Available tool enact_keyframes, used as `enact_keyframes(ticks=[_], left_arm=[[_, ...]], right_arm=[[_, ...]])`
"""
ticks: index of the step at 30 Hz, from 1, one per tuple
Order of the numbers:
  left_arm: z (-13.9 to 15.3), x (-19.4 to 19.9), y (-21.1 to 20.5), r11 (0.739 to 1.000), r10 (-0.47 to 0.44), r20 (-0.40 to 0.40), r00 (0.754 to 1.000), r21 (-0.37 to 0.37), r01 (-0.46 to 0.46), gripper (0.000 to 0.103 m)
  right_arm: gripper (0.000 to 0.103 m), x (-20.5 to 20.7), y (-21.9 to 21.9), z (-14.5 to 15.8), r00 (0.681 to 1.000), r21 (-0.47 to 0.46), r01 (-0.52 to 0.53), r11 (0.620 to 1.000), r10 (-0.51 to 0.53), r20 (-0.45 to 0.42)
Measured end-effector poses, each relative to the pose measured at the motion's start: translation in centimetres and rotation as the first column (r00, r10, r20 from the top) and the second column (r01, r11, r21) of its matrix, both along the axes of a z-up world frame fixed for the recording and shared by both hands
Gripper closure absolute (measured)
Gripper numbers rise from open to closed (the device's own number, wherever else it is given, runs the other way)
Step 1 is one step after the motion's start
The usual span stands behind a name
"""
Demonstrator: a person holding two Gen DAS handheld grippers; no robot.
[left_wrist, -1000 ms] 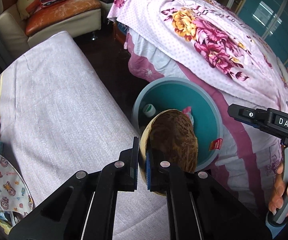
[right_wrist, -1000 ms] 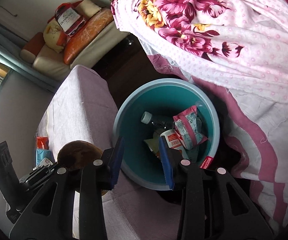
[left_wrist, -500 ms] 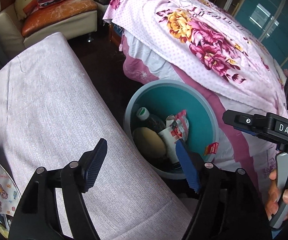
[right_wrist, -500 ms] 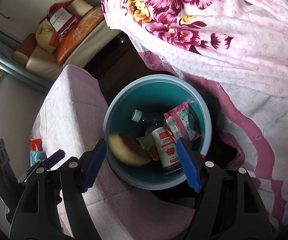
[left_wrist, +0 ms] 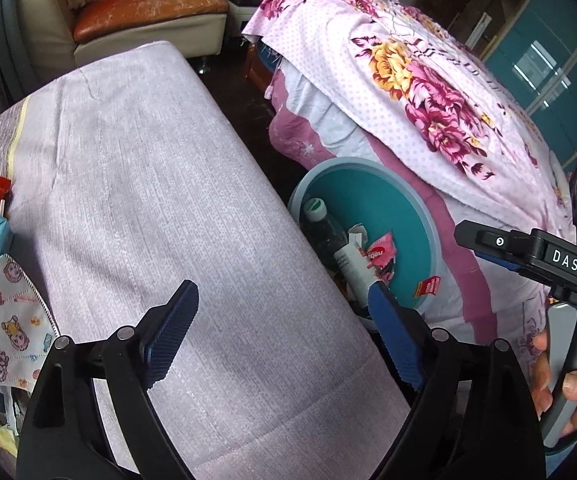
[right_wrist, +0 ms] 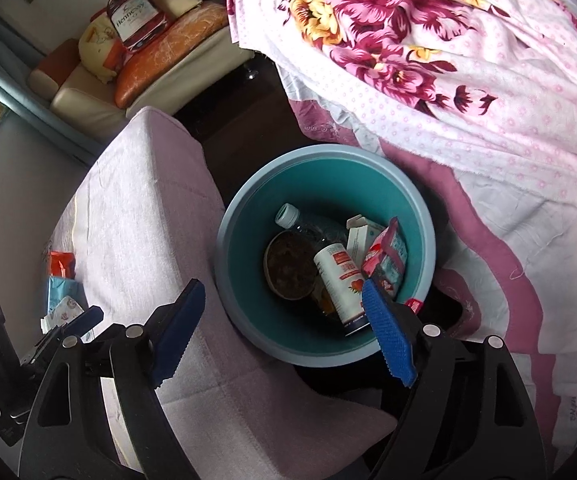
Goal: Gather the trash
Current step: 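Move both open tools back toward the remaining trash on the bed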
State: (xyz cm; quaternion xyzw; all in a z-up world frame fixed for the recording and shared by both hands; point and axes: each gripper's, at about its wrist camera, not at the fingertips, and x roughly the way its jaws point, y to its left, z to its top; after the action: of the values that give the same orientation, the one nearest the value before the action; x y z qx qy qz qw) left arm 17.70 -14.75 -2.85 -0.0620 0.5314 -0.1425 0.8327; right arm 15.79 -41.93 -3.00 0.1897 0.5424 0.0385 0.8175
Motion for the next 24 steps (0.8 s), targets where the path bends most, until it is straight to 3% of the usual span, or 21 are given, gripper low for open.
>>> enact_keyframes(ticks=[24], left_arm=[[2.4,-6.0,13.0,0.983,0.177,0.051,0.983,-0.057,-0.174,0.014]], right_arm=[[0.025,-1.7,12.8,2.1,0.981,-0.027,-0.195,0.980,0.195,-0.022]])
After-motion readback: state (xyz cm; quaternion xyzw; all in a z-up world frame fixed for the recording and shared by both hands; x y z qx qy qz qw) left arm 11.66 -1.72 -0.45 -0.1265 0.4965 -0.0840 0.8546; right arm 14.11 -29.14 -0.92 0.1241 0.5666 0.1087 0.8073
